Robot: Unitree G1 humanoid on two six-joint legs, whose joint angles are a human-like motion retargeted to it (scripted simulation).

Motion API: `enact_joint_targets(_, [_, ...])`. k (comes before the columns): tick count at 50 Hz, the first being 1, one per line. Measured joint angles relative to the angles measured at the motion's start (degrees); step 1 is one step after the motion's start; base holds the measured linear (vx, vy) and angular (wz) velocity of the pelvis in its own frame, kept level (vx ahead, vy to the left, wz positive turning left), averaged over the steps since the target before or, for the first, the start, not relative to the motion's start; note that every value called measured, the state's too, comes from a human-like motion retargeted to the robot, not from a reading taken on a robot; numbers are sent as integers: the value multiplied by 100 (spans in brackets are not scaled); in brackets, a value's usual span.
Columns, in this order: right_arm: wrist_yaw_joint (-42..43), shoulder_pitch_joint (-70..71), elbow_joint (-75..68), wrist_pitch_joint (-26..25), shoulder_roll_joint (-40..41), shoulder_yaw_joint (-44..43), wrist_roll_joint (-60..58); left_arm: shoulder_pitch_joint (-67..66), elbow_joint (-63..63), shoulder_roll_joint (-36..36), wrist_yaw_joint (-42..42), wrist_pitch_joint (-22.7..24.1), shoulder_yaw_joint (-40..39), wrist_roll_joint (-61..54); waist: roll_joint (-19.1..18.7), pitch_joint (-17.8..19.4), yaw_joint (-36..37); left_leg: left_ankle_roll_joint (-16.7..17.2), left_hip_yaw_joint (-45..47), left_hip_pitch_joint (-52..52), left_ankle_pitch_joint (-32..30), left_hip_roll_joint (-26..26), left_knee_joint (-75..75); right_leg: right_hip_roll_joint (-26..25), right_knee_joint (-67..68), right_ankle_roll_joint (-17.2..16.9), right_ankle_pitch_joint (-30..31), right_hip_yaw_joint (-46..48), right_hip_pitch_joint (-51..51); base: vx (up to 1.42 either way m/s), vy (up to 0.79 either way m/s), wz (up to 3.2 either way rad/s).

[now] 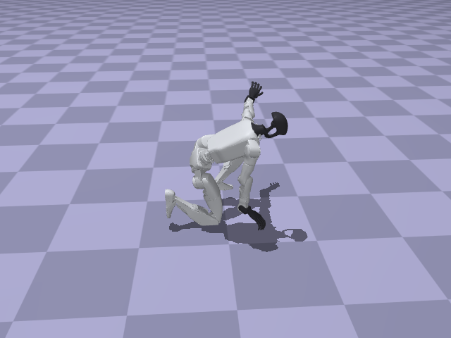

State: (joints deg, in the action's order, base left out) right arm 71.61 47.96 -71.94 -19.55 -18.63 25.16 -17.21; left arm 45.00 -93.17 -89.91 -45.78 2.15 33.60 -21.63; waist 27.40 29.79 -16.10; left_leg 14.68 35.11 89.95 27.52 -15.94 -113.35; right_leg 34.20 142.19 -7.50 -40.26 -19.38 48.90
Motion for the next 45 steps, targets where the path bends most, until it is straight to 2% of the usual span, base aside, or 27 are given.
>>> enact_joint_targets(3, [24,-979,79,60,-1061,-631,100,-3071,-193,633,237,231,-2594,-1267,-1057,0,1146,-74,-205,0,270,-87,-175,-81,-120,60,7,166,-125,18,1,-39])
enact_joint_targets(5, [-30,-1145,15,55,-1714,-541,181,-5924,140,1666,419,449,-5012,-1792,-1696,0,1328,-191,-267,0,416,-115,-245,-94,-175,90,25,238,-158,12,5,-16])
enact_joint_targets(7, [-114,-910,-53,30,-1698,-167,232,-8560,794,3033,629,466,-7199,-1946,-1668,0,1094,-287,-257,0,514,-120,-285,-58,-198,105,20,245,-153,9,4,1])
enact_joint_targets(8, [-136,-830,-102,13,-1580,-81,259,-9340,973,3618,698,387,-7820,-1965,-1564,0,1037,-325,-247,0,548,-114,-299,-33,-206,110,11,246,-155,7,2,7])
enact_joint_targets(11, [-165,-841,-200,-43,-1450,-76,346,-10317,981,4764,672,78,-8583,-1977,-1441,0,1102,-396,-231,0,616,-89,-311,6,-221,128,-1,259,-161,2,1,3])
enact_joint_targets(15, [-169,-931,-253,-66,-1417,-127,470,-10432,998,5302,631,-190,-8651,-1803,-1364,0,1185,-390,-205,0,644,-41,-240,30,-219,139,0,299,-137,-2,-2,11])
enact_joint_targets(18, [-142,-888,-259,25,-1280,-57,579,-10007,1268,5001,894,-313,-8003,-1114,-1192,0,1077,-305,-200,0,624,16,-130,27,-210,103,-8,372,-142,-7,-8,29])
enact_joint_targets(22, [-112,-742,-197,228,-990,180,768,-8784,1701,3857,1360,-421,-6753,-23,-848,0,790,-149,-250,0,532,94,39,-82,-195,2,-18,501,-207,-11,-13,30])
enact_joint_targets(27, [-42,-367,-66,474,-359,634,1039,-5962,2426,2171,1207,-176,-5139,418,-151,0,136,3,-347,0,323,187,226,-329,-129,-167,-42,667,-365,-16,-13,22])
enact_joint_targets(30, [-46,3,31,567,72,1029,1208,-3647,3220,1578,869,-14,-3532,462,234,0,-521,7,-359,0,154,275,331,-503,-55,-293,-47,809,-516,-20,-5,21])
enact_joint_targets(32, [-84,201,97,615,165,1319,1301,-1734,3849,1603,635,24,-1930,750,239,0,-952,13,-361,0,47,338,393,-667,-10,-390,-41,954,-647,-20,1,24])
enact_joint_targets(34, [-153,381,128,683,196,1627,1387,350,4250,1927,467,-8,-159,1463,239,0,-1336,21,-306,0,-83,393,486,-856,38,-514,-15,1090,-724,-22,7,34])
enact_joint_targets(37, [-268,776,15,886,297,2170,1673,3315,4013,3027,371,-137,2178,2934,239,0,-1876,32,-41,0,-384,449,739,-1078,117,-724,79,1248,-640,-26,13,49])
enact_joint_targets(39, [-313,845,45,990,313,2233,1700,4283,3787,3842,358,-282,2665,3611,239,0,-2050,32,140,0,-516,365,789,-1182,178,-727,98,1301,-578,-18,15,19])
enact_joint_targets(41, [-327,914,116,1058,328,2246,1668,4734,3615,4437,321,-357,2740,3924,239,0,-2200,32,297,0,-616,271,810,-1239,227,-730,104,1302,-515,-12,14,3])
enact_joint_targets(43, [-302,1030,171,1102,356,2267,1614,4935,3432,4727,203,-389,2779,4122,239,0,-2335,32,421,0,-697,195,830,-1236,262,-731,106,1267,-444,-6,12,-7])
enact_joint_targets(45, [-237,1104,221,1125,375,2245,1502,4945,3303,4651,-47,-434,2892,4406,239,0,-2383,32,464,0,-727,144,819,-1206,273,-732,101,1203,-407,1,8,-21])
